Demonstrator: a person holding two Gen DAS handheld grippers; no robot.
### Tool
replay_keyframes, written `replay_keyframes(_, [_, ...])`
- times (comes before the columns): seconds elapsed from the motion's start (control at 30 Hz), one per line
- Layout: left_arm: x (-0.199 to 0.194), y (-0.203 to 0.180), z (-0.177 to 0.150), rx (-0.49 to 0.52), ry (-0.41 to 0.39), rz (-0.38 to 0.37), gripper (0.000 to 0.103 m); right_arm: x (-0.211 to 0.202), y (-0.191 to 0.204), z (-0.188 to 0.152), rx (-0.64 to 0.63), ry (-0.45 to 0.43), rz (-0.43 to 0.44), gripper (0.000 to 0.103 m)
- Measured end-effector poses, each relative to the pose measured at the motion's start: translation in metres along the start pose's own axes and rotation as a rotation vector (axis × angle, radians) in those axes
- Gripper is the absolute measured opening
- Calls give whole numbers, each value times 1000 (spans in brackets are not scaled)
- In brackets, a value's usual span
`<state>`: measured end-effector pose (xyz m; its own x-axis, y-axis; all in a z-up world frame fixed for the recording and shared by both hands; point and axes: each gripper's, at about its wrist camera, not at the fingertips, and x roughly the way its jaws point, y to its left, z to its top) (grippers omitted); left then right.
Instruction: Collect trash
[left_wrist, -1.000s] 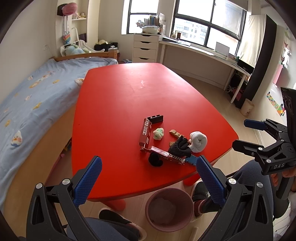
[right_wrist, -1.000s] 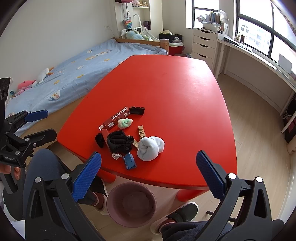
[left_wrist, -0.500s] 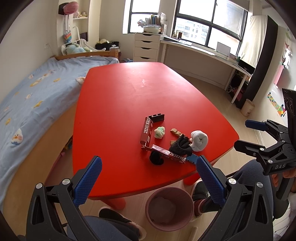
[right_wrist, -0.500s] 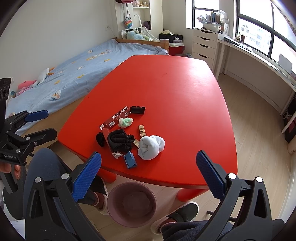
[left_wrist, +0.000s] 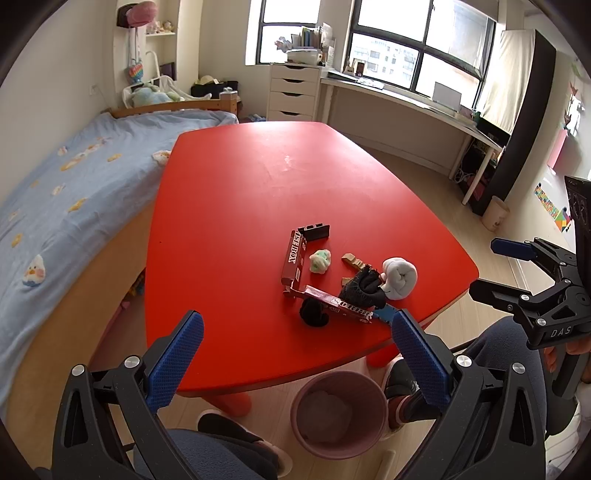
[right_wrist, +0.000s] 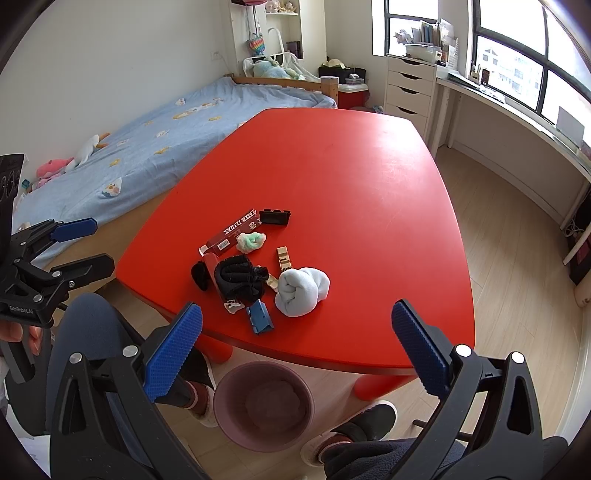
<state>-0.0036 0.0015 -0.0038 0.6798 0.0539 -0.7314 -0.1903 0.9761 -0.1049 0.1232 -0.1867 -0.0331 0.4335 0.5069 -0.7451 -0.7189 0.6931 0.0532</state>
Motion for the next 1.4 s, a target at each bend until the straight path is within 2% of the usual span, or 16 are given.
replay_keyframes(0.6, [7,0,-2,-6,6,5,97,9,-2,-6,15,11,4,100])
replay_keyframes(0.93, [17,6,24,25,9,-1,97,16,-11,16,-6,27,7,100])
replay_keyframes(1.13, [35,12,43,33,44,-9,97,34,-19,27,-18,74,29,100])
replay_keyframes(1.4, [78,20,60,47,140,-10,97,63,-26,26,-36,147,51,100])
